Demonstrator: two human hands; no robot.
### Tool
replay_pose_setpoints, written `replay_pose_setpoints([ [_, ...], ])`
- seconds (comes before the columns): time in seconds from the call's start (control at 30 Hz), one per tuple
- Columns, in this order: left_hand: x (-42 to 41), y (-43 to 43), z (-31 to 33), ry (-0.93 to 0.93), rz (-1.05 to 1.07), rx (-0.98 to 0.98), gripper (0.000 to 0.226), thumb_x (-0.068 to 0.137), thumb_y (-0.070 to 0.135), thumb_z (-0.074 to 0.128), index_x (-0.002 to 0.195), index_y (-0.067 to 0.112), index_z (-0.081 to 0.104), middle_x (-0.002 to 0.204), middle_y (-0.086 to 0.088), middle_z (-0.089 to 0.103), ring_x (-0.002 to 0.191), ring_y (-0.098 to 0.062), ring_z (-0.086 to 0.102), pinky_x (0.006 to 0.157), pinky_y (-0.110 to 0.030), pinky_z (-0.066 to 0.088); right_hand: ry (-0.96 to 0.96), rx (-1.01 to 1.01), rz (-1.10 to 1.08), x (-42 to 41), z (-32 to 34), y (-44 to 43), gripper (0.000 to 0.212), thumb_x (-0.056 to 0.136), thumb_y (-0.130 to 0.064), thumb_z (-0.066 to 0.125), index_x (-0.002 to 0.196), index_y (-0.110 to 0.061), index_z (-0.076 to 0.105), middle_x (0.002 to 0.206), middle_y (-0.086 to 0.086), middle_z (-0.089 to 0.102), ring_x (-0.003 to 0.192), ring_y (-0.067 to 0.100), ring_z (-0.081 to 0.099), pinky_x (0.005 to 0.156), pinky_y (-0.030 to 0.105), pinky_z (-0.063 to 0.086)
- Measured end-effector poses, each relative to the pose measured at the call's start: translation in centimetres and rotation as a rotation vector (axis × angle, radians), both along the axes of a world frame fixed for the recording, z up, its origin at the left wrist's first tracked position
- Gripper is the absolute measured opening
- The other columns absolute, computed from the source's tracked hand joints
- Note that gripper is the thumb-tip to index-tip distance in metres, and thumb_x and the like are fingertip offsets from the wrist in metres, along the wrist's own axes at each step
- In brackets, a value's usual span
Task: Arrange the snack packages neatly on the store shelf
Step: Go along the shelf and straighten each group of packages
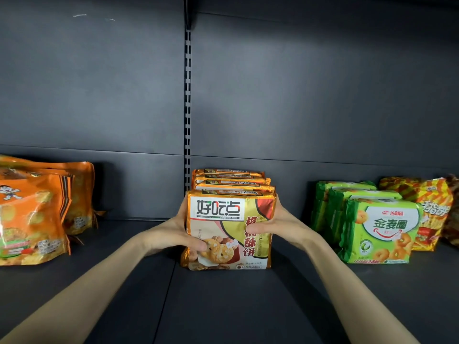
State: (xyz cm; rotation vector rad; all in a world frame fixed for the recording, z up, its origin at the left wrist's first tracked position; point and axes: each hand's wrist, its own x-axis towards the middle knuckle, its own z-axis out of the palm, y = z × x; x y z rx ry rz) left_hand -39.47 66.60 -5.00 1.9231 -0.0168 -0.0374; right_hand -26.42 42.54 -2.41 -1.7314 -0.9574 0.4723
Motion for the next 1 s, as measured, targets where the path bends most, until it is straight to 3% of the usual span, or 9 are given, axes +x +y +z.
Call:
replay_pose_setpoints([
  [0.17,0.6,0.3,0.4,0.069,-0.051,0.062,0.127,0.04,0.041,0.093,0.144,0.021,0.024,0.117,0.011,0.066,0.108,-0.003,0.063,0.079,-0.019,0.053,-0.003,-0.016,0.017,0.3,-0.2,0.2,0.112,0.05,-0.032,0.087,0.14,-0.028,0.02,0.127,-0.003,0.062,0.114,0.014,0.062,0.101,0.045,0.046],
  [0.27,0.8,0.4,0.2,0.08,-0.051,0.073,0.109,0.053,0.023,0.091,0.142,0.019,0.028,0.113,0.012,0.068,0.106,-0.004,0.064,0.077,-0.021,0.053,-0.007,-0.024,0.028,0.5,-0.3,0.2,0.112,0.052,-0.031,0.089,0.141,-0.027,0.021,0.128,-0.002,0.061,0.116,0.016,0.06,0.102,0.049,0.044],
  [0.33,0.9,0.2,0.3,0.091,-0.055,0.085,0.112,0.047,0.031,0.092,0.14,0.022,0.03,0.115,0.012,0.068,0.109,-0.005,0.063,0.081,-0.021,0.053,-0.01,-0.024,0.018,0.6,-0.3,0.1,0.111,0.052,-0.031,0.089,0.14,-0.027,0.022,0.128,-0.003,0.061,0.115,0.016,0.061,0.102,0.049,0.044],
  [0.43,0.9,0.0,0.4,0.099,-0.044,0.098,0.103,0.057,0.021,0.088,0.141,0.023,0.03,0.111,0.014,0.069,0.105,-0.001,0.063,0.079,-0.02,0.053,-0.014,-0.027,0.012,0.5,-0.1,-0.1,0.109,0.053,-0.031,0.088,0.14,-0.027,0.022,0.126,-0.003,0.062,0.114,0.014,0.062,0.101,0.047,0.046],
  [0.53,0.9,-0.2,0.6,0.1,-0.059,0.105,0.111,0.046,0.036,0.09,0.139,0.026,0.03,0.11,0.017,0.069,0.105,0.0,0.063,0.078,-0.018,0.053,-0.021,-0.029,0.013,0.6,-0.2,-0.2,0.109,0.053,-0.031,0.088,0.14,-0.026,0.022,0.126,-0.003,0.062,0.113,0.014,0.062,0.101,0.047,0.046],
  [0.67,1.0,-0.4,0.6,0.101,-0.042,0.094,0.111,0.051,0.03,0.091,0.142,0.025,0.027,0.11,0.017,0.068,0.104,0.004,0.062,0.08,-0.014,0.052,-0.029,-0.038,-0.004,0.6,-0.1,-0.5,0.114,0.048,-0.039,0.09,0.14,-0.027,0.023,0.127,-0.003,0.062,0.115,0.015,0.061,0.102,0.049,0.045],
  [0.77,0.8,-0.4,0.4,0.068,-0.014,0.111,0.126,0.036,0.05,0.091,0.141,0.032,0.024,0.117,0.017,0.064,0.107,0.002,0.06,0.08,-0.014,0.051,-0.04,-0.053,-0.026,0.6,0.0,-0.5,0.112,0.049,-0.04,0.089,0.139,-0.029,0.023,0.126,-0.005,0.062,0.114,0.013,0.061,0.101,0.048,0.045],
  [0.93,-0.2,-1.5,0.5,-0.004,0.087,0.134,0.102,0.061,0.035,0.082,0.142,0.036,0.02,0.111,0.021,0.06,0.096,0.007,0.06,0.071,-0.007,0.049,-0.062,-0.087,-0.049,0.1,0.4,-0.8,0.107,0.055,-0.037,0.087,0.139,-0.028,0.021,0.123,-0.005,0.064,0.109,0.012,0.064,0.098,0.043,0.049],
  [1.0,-1.0,-1.6,0.4,-0.031,0.13,0.165,0.106,0.049,0.055,0.082,0.138,0.04,0.026,0.109,0.023,0.063,0.097,0.007,0.061,0.074,-0.009,0.049,-0.071,-0.109,-0.07,-0.2,0.6,-1.1,0.103,0.058,-0.037,0.086,0.139,-0.027,0.023,0.12,-0.006,0.066,0.106,0.011,0.066,0.096,0.041,0.05],
])
